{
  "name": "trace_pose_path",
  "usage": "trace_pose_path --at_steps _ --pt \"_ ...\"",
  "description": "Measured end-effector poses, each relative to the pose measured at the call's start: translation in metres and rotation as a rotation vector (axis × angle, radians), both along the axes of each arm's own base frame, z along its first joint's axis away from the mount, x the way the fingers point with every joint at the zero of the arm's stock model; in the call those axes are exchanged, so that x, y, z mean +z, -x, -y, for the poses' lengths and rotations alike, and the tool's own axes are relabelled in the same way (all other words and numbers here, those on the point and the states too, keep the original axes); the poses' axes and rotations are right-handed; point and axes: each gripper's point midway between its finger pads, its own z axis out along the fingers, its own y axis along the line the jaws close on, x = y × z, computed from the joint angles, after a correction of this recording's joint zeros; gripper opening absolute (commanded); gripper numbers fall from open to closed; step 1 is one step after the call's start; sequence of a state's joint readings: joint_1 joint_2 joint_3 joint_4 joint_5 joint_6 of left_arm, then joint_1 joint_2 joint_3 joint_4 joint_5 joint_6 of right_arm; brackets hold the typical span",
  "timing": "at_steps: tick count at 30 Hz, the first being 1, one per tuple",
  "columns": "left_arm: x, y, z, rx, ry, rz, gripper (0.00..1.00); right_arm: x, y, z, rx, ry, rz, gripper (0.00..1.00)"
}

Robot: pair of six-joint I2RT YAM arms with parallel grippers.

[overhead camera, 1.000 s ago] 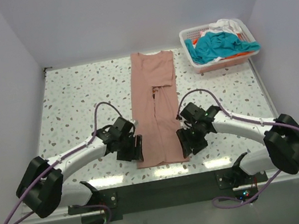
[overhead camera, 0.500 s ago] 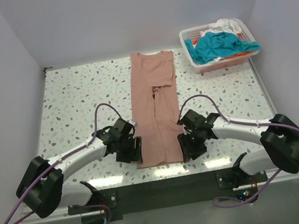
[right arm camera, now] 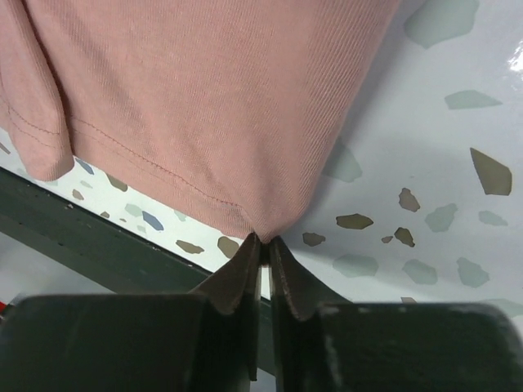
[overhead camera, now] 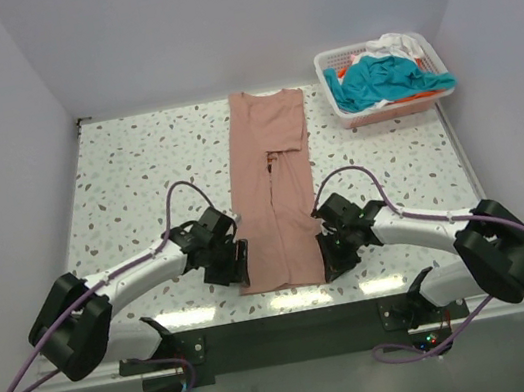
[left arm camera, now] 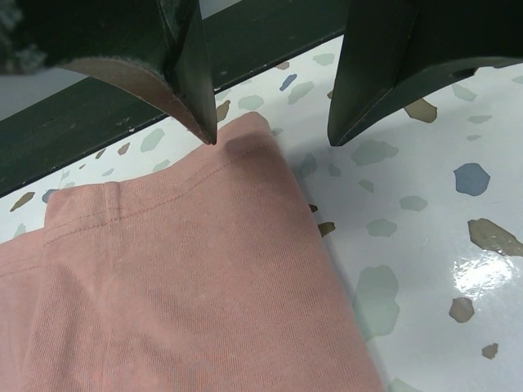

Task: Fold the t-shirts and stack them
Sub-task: Fold the tshirt

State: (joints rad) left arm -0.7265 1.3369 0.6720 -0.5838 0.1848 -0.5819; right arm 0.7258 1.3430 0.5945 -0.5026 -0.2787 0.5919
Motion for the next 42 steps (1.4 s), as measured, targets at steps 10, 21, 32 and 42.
trace_pose_path --at_steps 10,21,32,42 --pt "-0.008 0.010 0.000 -0.010 0.012 -0.041 0.50 -0.001 0.001 0.000 -0.001 0.003 -0.006 0.00" --pt "-0.008 0.014 0.013 -0.006 0.083 -0.075 0.39 -0.001 0.001 0.000 0.002 0.003 -0.006 0.00" --pt "-0.014 0.018 0.014 0.014 0.092 -0.101 0.00 0.002 0.006 0.001 0.017 0.005 -0.009 0.00" --pt "-0.009 0.021 0.002 0.034 0.052 -0.089 0.00 0.017 0.021 0.001 0.043 -0.037 -0.040 0.00"
